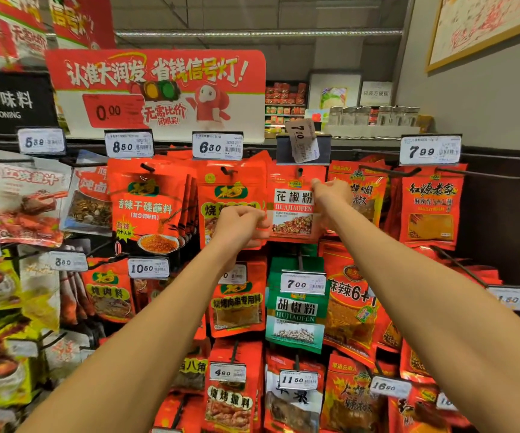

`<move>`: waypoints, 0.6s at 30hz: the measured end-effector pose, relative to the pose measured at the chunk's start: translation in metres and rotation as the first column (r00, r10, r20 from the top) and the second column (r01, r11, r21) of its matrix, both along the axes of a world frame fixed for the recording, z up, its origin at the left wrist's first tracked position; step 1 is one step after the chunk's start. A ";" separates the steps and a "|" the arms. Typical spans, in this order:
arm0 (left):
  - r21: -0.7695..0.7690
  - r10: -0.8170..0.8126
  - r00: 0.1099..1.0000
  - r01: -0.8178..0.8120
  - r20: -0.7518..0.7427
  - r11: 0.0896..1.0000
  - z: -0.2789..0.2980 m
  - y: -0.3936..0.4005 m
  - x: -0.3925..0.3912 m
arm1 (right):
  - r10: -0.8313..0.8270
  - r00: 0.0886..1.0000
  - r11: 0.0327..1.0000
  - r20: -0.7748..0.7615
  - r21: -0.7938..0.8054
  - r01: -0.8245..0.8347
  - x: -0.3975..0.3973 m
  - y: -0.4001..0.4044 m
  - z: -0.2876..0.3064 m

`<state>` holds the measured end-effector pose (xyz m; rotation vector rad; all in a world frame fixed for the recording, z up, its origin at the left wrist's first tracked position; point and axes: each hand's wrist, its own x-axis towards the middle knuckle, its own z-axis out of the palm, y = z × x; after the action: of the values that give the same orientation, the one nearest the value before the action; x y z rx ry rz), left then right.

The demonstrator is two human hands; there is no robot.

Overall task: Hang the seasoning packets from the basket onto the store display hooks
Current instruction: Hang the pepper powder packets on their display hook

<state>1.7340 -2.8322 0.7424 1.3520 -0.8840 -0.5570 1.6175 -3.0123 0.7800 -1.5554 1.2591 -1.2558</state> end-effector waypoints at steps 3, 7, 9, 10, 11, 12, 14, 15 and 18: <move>0.007 -0.034 0.999 0.034 0.008 0.999 0.000 0.012 -0.001 | -0.060 0.998 0.990 0.026 -0.130 0.063 -0.027 0.023 -0.015; -0.011 -0.117 0.993 0.117 -0.001 0.993 -0.006 0.031 -0.001 | 0.124 0.976 0.989 0.178 -0.099 -0.107 -0.073 0.074 -0.036; -0.017 -0.154 0.988 0.154 -0.024 0.988 -0.013 0.043 -0.001 | 0.224 0.945 0.975 0.238 -0.060 -0.215 -0.094 0.104 -0.049; -0.015 -0.165 0.985 0.164 -0.042 0.986 -0.020 0.049 -0.002 | 0.248 0.937 0.969 0.247 -0.044 -0.244 -0.103 0.118 -0.057; -0.008 -0.176 0.982 0.175 -0.063 0.984 -0.029 0.055 -0.003 | 0.261 0.932 0.965 0.250 -0.026 -0.263 -0.111 0.130 -0.067; 0.004 -0.187 0.978 0.188 -0.087 0.982 -0.041 0.062 -0.006 | 0.266 0.929 0.961 0.258 0.000 -0.275 -0.120 0.140 -0.079; 0.041 -0.195 0.969 0.203 -0.150 0.978 -0.068 0.075 -0.011 | 0.255 0.926 0.956 0.279 0.070 -0.284 -0.135 0.156 -0.109; 0.065 -0.185 0.966 0.200 -0.182 0.978 -0.084 0.081 -0.013 | 0.245 0.928 0.952 0.279 0.110 -0.285 -0.142 0.162 -0.128; 0.168 -0.117 0.960 0.163 -0.253 0.972 -0.137 0.098 -0.025 | 0.219 0.943 0.928 0.250 0.246 -0.281 -0.160 0.176 -0.193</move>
<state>1.7094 -2.7338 0.6059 1.3613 -0.7443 -0.9153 1.4579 -2.8361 0.5872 -1.2890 1.0088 -1.0049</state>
